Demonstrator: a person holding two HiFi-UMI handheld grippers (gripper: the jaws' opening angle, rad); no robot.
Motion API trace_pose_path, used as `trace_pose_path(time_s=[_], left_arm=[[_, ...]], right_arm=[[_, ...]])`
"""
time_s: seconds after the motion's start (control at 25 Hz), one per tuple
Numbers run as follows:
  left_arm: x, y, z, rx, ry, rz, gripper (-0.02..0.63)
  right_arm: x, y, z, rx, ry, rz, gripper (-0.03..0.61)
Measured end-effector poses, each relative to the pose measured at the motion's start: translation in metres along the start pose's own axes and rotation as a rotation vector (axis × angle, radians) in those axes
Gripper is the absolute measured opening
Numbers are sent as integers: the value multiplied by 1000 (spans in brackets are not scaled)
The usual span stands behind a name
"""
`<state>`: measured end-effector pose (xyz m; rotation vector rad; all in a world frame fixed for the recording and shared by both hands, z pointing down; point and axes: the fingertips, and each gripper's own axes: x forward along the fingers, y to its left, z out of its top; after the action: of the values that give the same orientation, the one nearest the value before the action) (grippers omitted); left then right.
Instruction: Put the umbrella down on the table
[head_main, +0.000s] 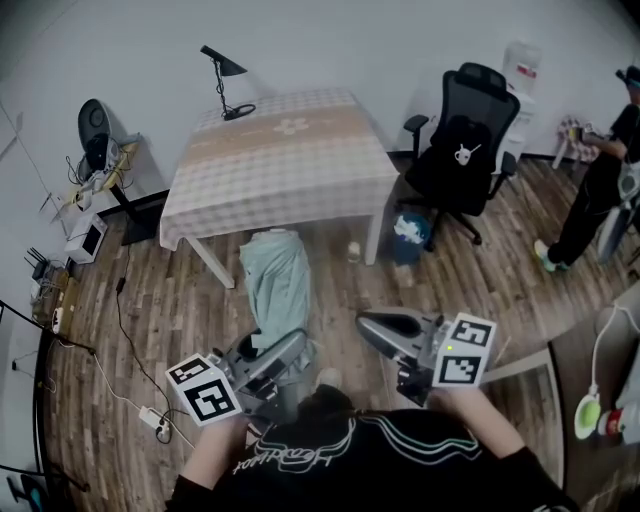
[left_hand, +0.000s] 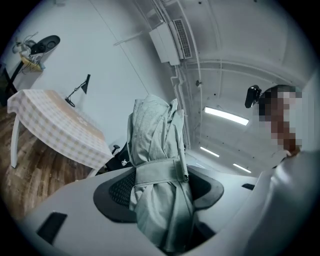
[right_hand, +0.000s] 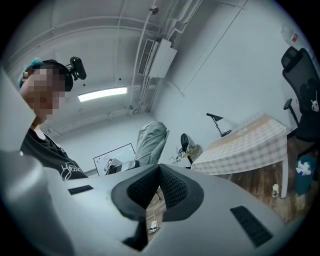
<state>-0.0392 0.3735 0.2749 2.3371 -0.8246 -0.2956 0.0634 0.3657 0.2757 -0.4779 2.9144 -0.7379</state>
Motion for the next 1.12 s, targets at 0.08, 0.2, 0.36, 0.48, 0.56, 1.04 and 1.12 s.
trace_pose_path(time_s=[0.08,0.2,0.36,0.48,0.56,1.04,1.12], left_arm=[[3,3,-3,20,14,8,261],[9,8,-6,11,21,-6,262],[24,19,-2,1,28,-20,261],[41,29,1,-5,44,-39,261],[54,38,3,-16,64,-51,261],[133,133,35,-62,200,-28,261],[143,154,50,-76,200,-23,261]], right_arm=[[-3,-9,-2,19,-7,-13,11],[-7,-24,-3,52,-20,-40,12],[-9,-42,1,68,-32,-74,11],[-10,-55,6,64,-36,-80,12],[-7,-67,10,64,-37,-88,11],[37,-169,53,116,-26,-167,11],[51,-186,62,117,-19,-173,12]])
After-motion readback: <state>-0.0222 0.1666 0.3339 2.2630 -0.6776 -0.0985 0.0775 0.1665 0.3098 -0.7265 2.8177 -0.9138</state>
